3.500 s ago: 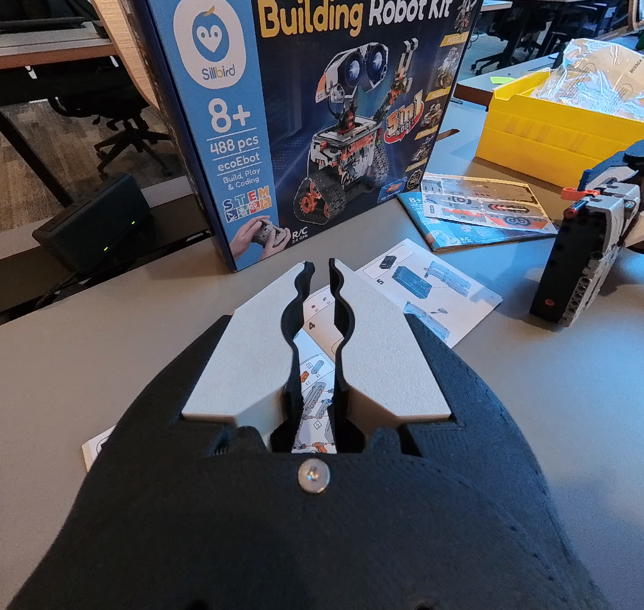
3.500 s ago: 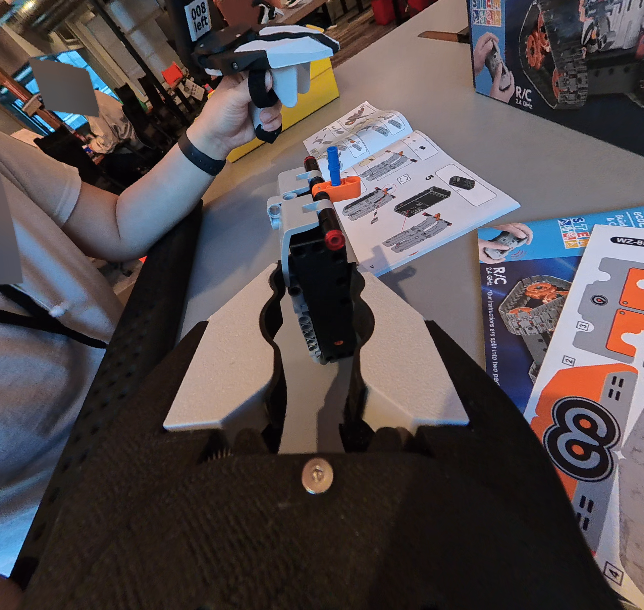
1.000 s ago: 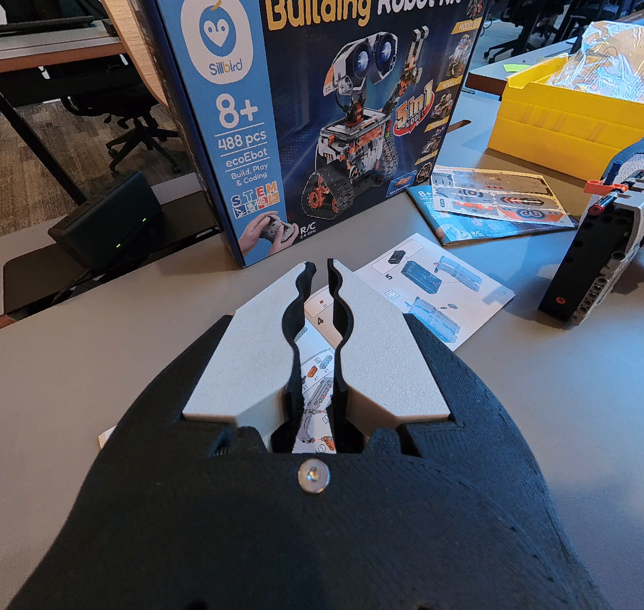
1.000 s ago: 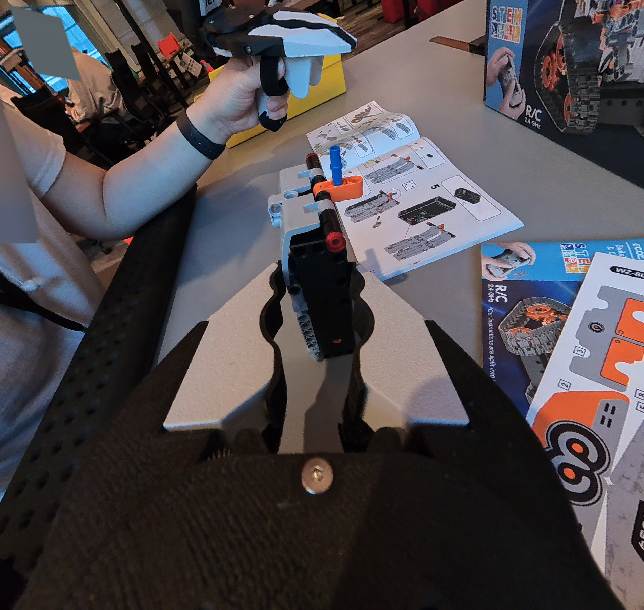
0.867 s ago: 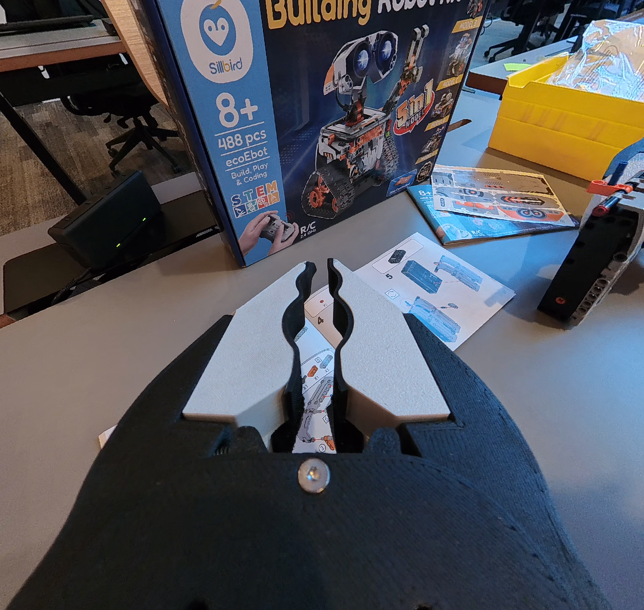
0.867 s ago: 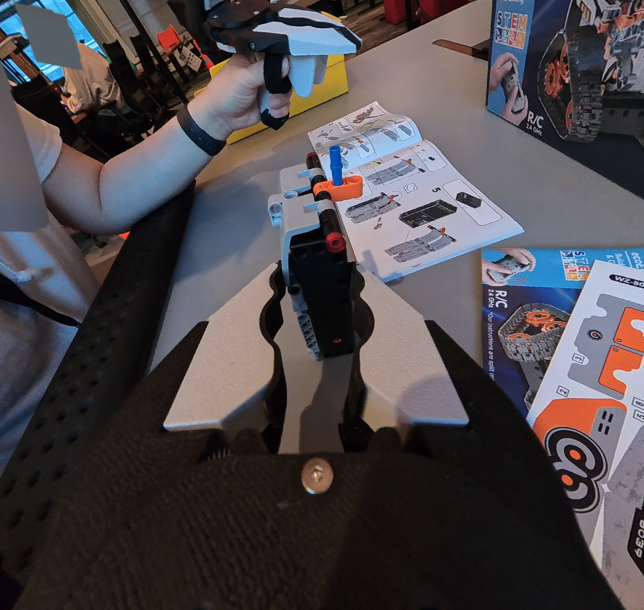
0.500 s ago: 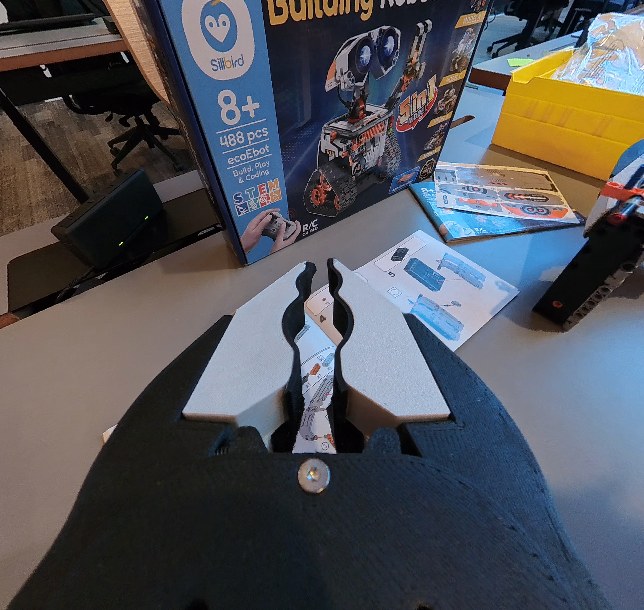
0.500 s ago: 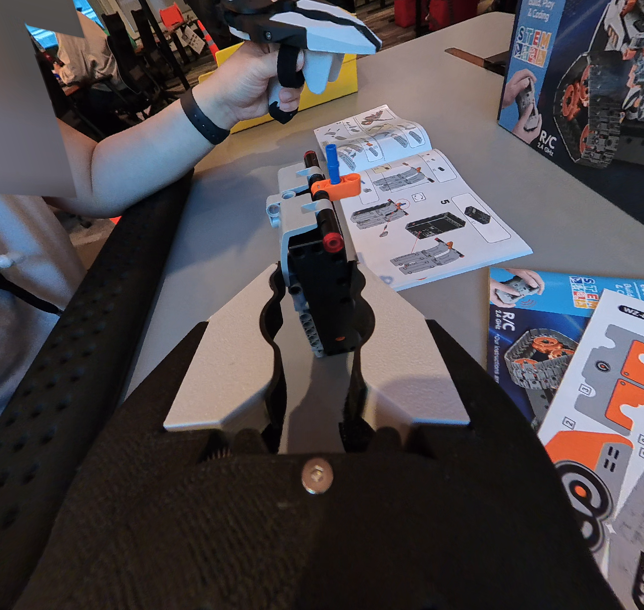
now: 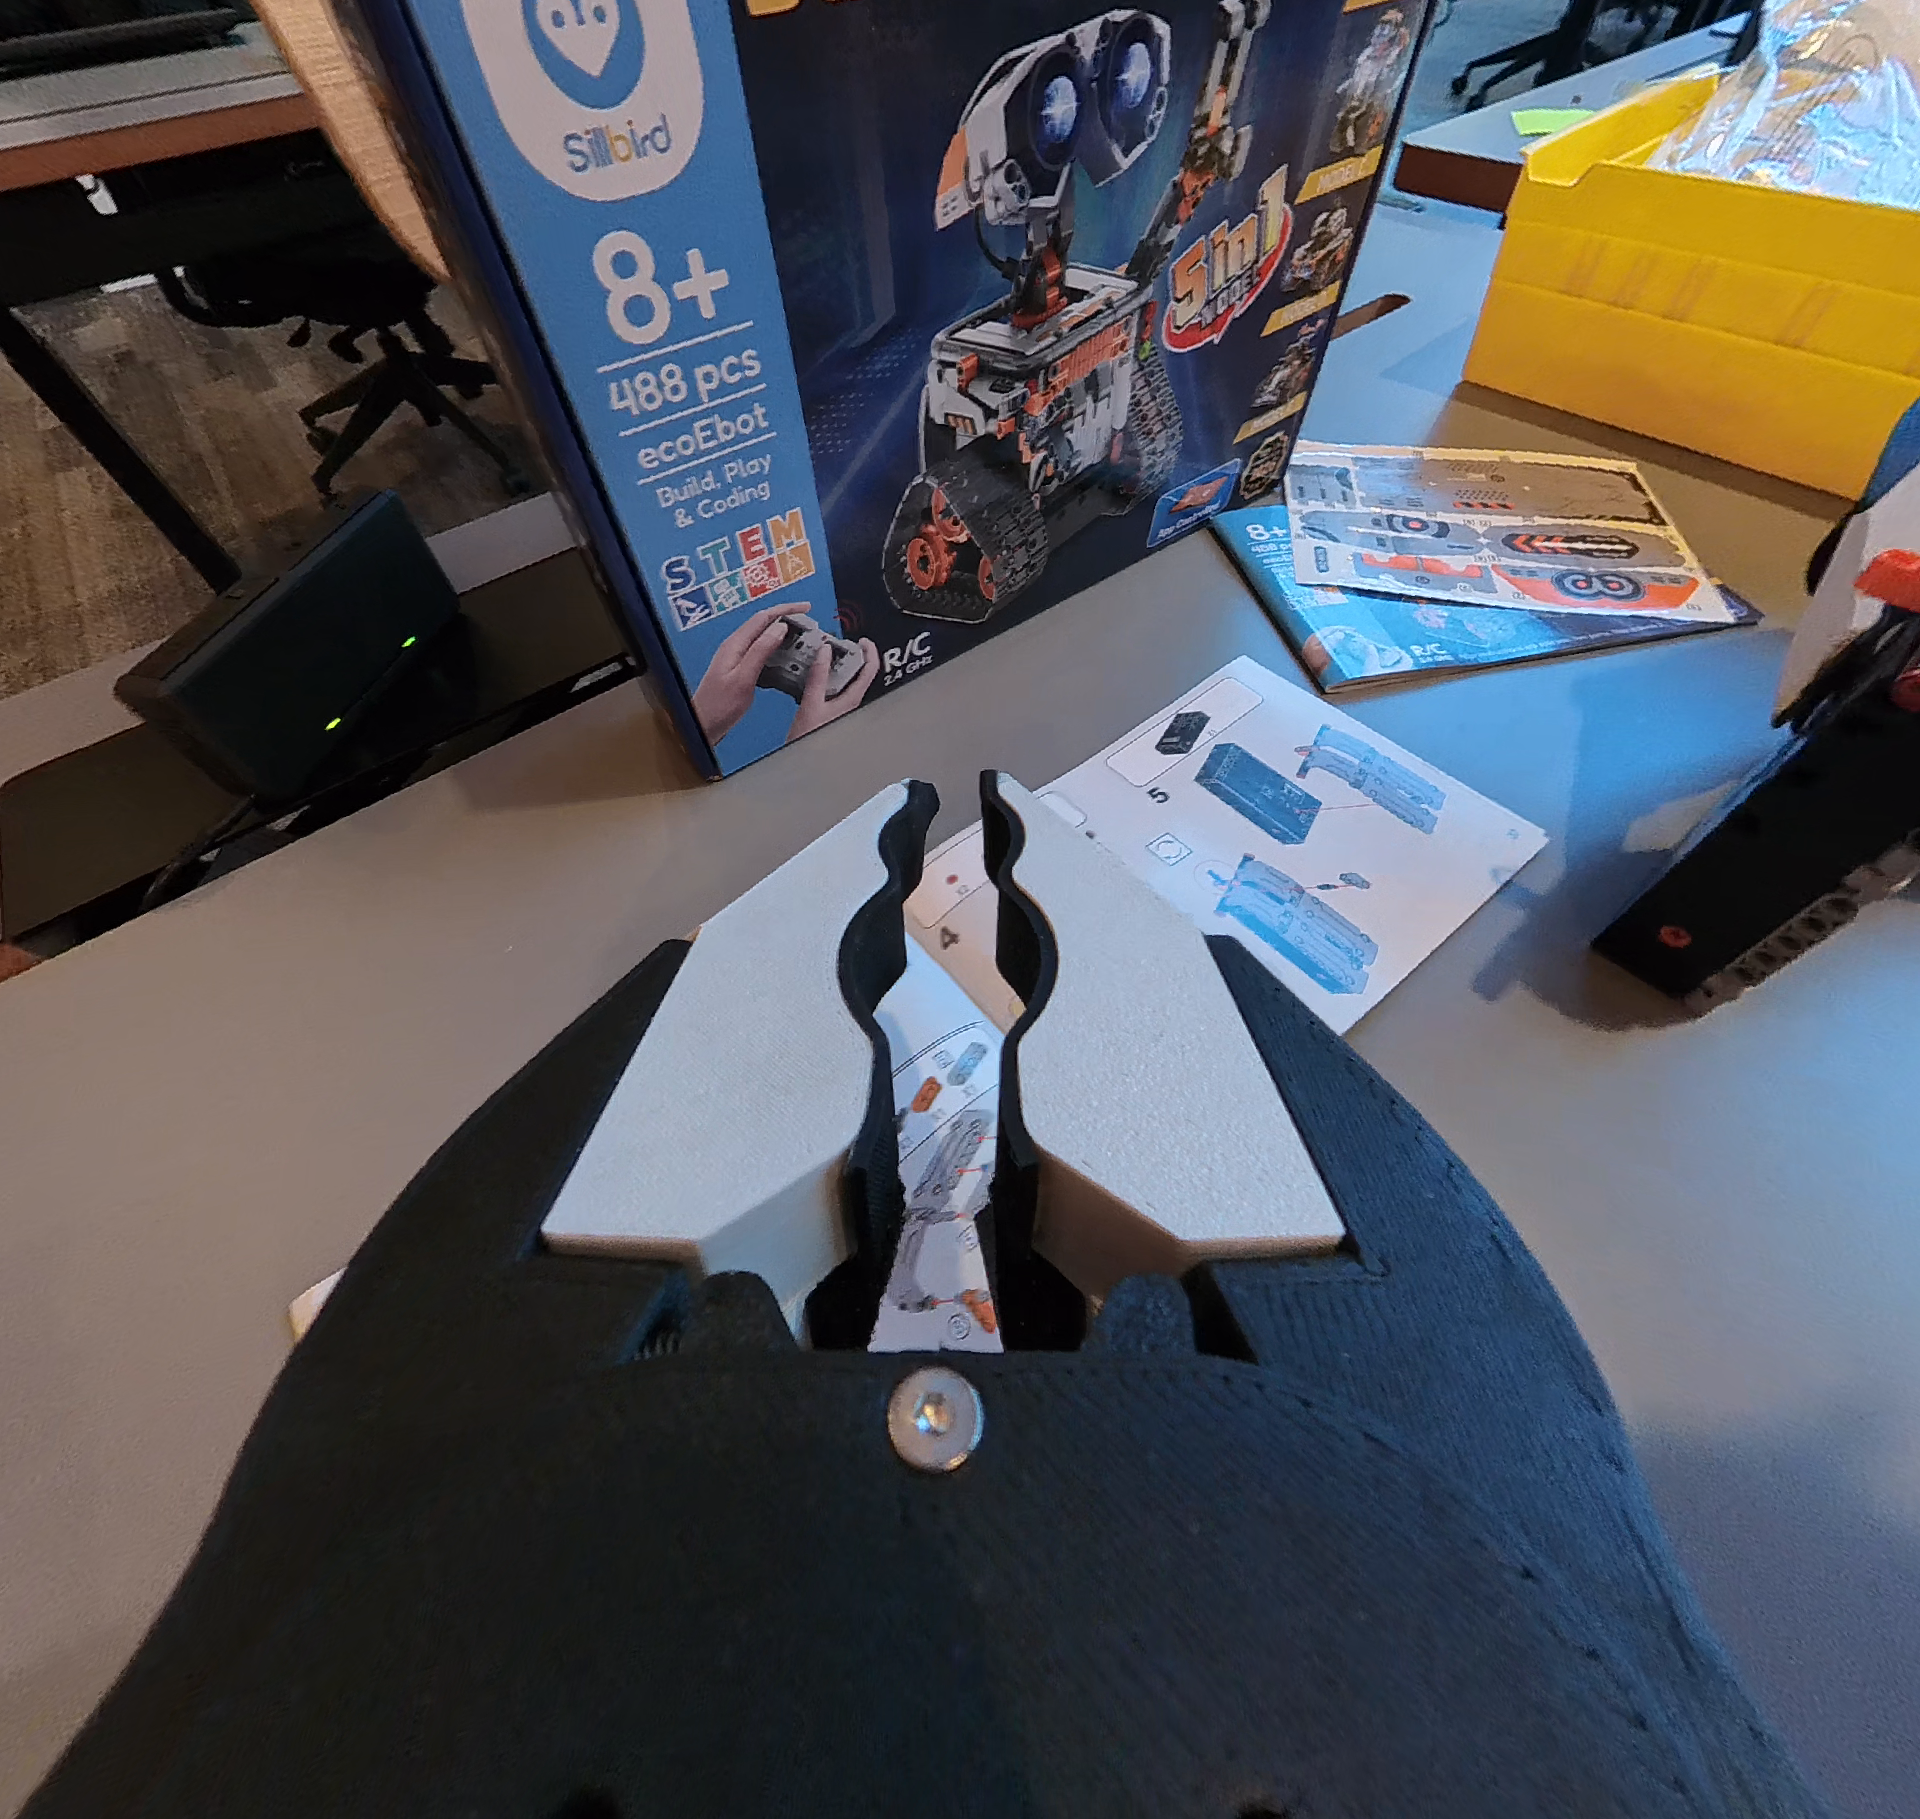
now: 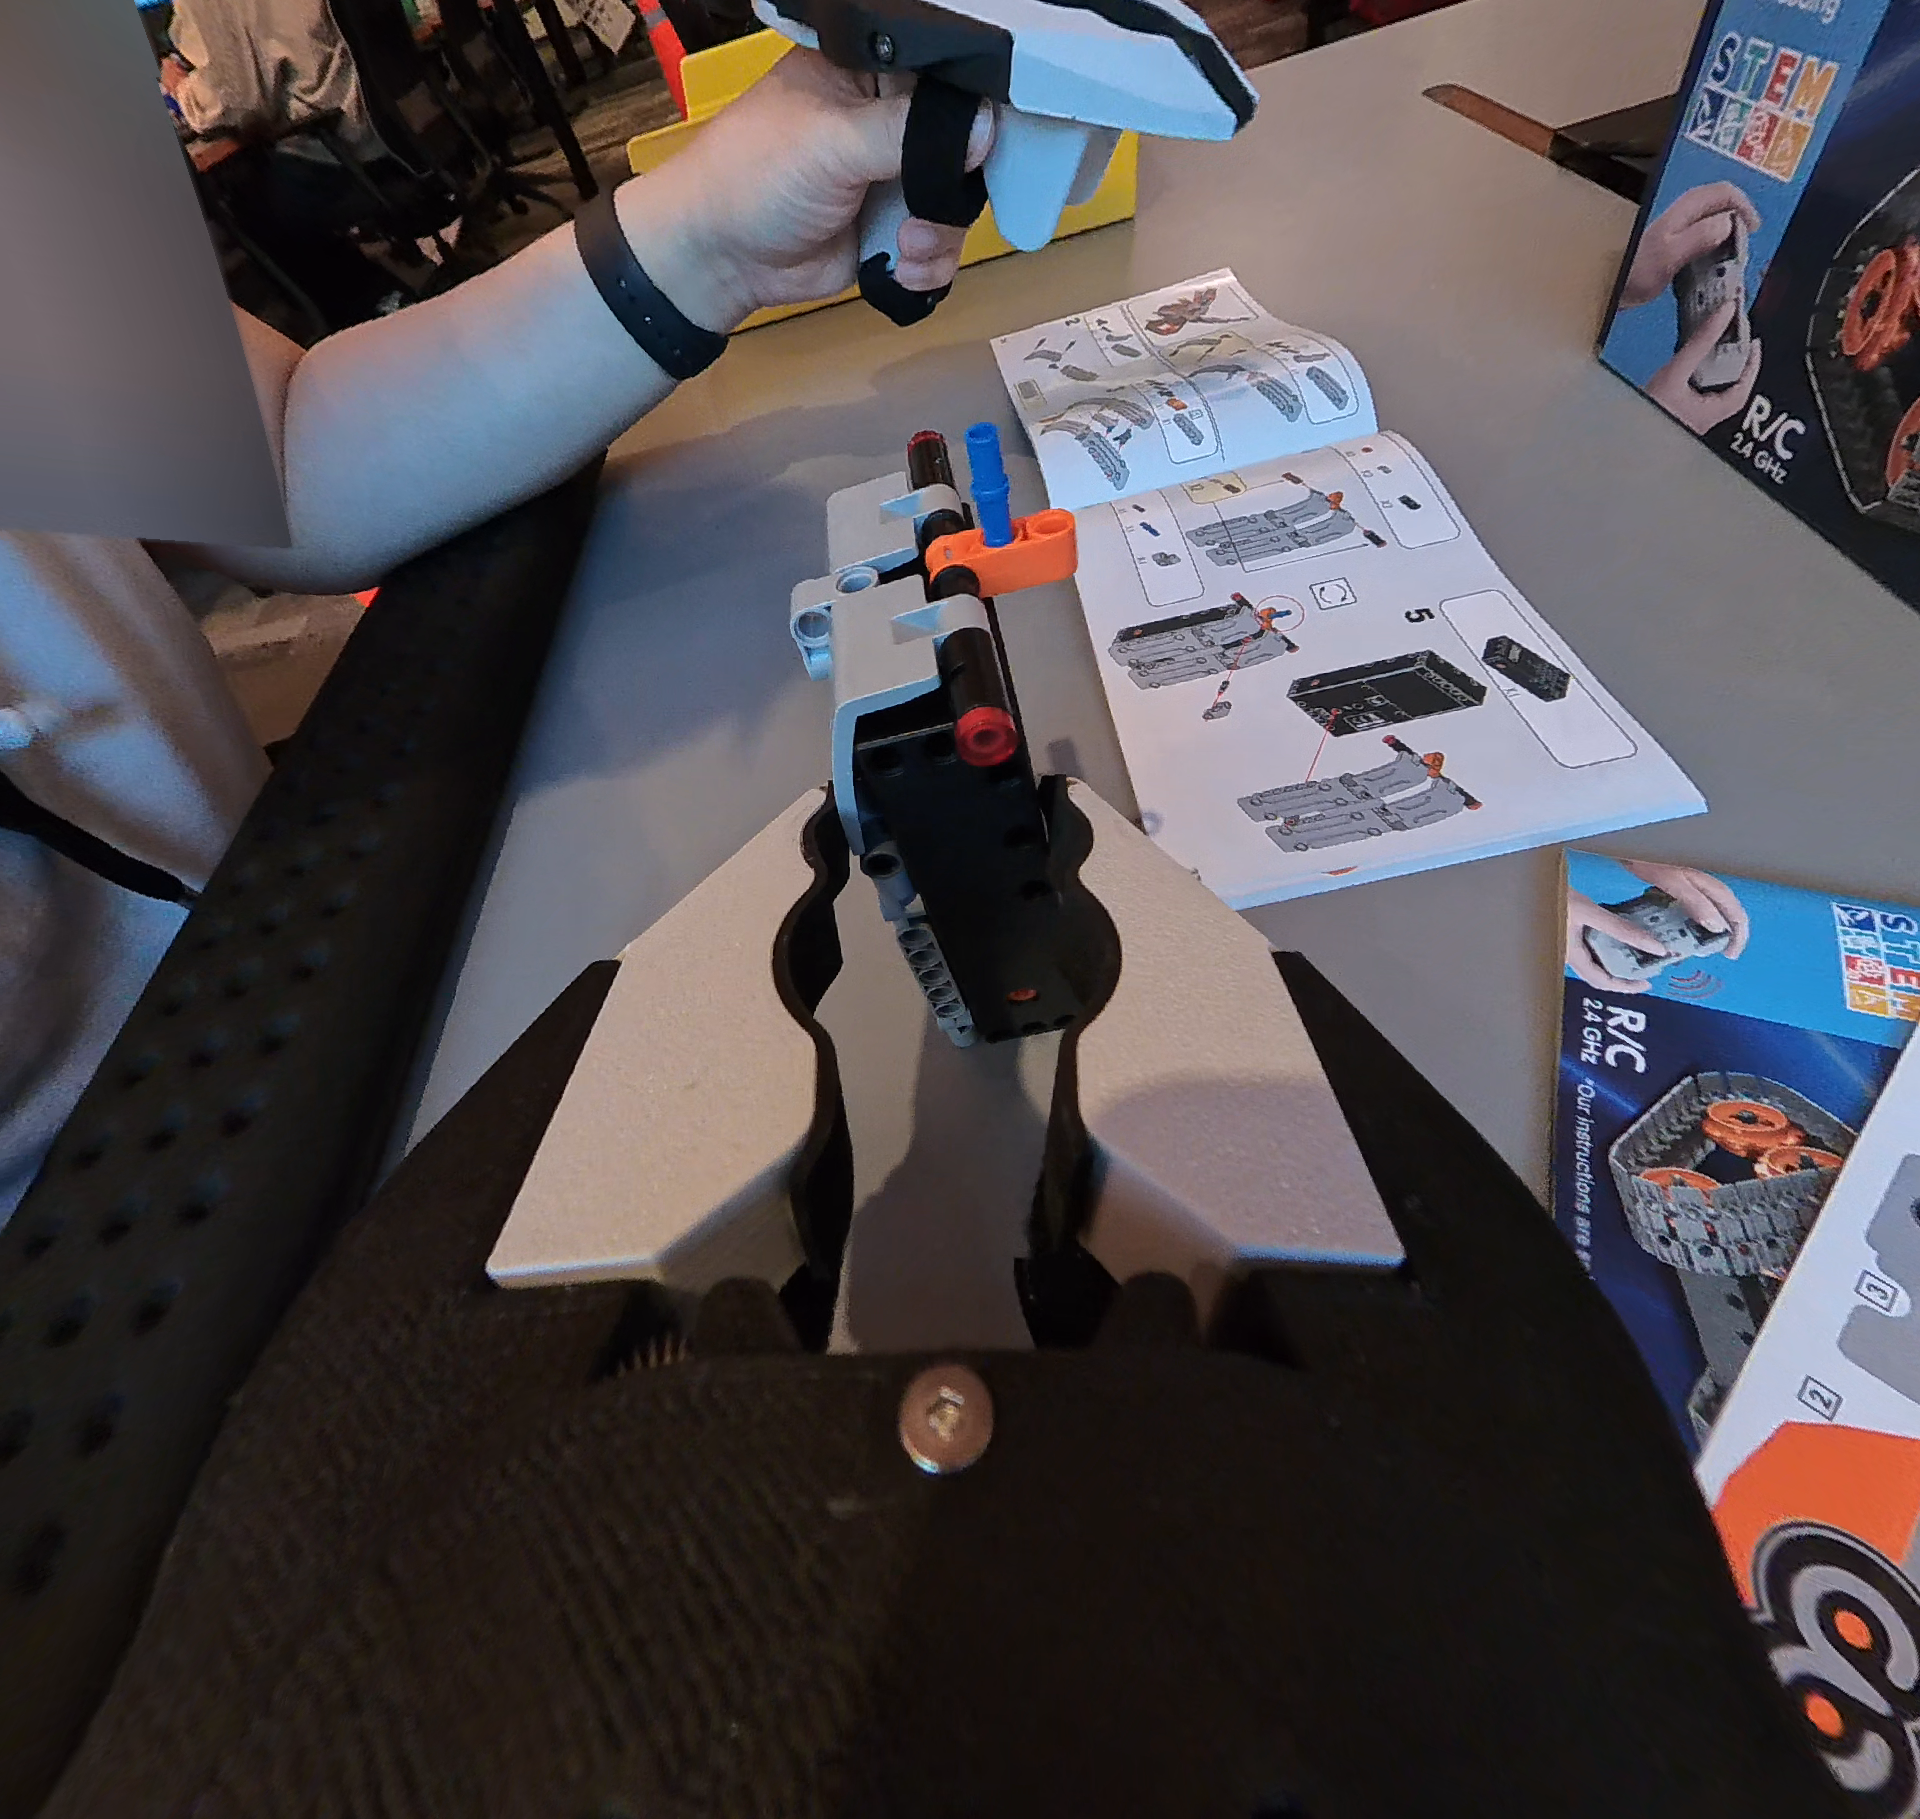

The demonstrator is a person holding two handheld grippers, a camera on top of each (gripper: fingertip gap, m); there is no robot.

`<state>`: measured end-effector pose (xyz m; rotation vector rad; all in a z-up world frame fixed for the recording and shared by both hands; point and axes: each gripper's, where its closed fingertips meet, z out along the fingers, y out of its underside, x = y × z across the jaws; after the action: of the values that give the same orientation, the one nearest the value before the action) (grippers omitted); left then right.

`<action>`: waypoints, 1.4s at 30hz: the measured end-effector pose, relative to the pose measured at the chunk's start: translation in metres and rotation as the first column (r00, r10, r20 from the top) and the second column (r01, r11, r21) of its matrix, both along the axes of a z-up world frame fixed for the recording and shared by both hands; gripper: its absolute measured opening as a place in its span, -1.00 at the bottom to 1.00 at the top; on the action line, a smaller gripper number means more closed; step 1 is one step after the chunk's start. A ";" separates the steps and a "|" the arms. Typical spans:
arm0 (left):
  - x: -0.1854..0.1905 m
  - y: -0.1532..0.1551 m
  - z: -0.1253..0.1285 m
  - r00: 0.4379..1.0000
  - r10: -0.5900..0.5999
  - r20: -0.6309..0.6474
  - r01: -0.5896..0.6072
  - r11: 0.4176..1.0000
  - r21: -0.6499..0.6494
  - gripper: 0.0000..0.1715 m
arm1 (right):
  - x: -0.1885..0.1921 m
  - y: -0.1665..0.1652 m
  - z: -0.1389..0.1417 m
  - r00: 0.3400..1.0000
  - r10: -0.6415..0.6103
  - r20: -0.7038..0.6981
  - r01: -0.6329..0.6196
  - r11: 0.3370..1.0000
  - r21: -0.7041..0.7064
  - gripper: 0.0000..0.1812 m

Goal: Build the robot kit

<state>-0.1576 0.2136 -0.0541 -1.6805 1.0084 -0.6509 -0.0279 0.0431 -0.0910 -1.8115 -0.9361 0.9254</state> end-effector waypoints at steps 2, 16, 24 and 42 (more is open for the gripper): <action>0.007 -0.007 0.002 0.999 -0.039 0.024 0.039 0.999 -0.015 -0.87 | 0.000 0.001 0.002 1.000 -0.013 -0.002 0.013 1.000 0.002 -0.49; 0.079 -0.139 0.014 0.727 -0.620 0.296 0.675 0.725 -0.136 -0.25 | 0.010 0.011 0.086 0.969 -0.215 -0.122 0.241 0.931 0.273 -0.81; 0.114 -0.168 -0.018 0.722 -0.662 0.201 0.691 0.705 -0.161 -0.43 | -0.003 0.022 0.065 0.978 -0.189 -0.089 0.204 0.957 0.205 -0.82; 0.128 -0.178 -0.028 0.726 -0.678 0.114 0.687 0.718 -0.109 -0.60 | -0.001 0.020 0.064 0.976 -0.161 -0.148 0.182 0.973 0.143 -0.97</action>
<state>-0.0297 0.0359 -0.0823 -1.3562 1.5877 -1.2830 -0.0286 0.0634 -0.0267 -1.6463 -0.7331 0.8313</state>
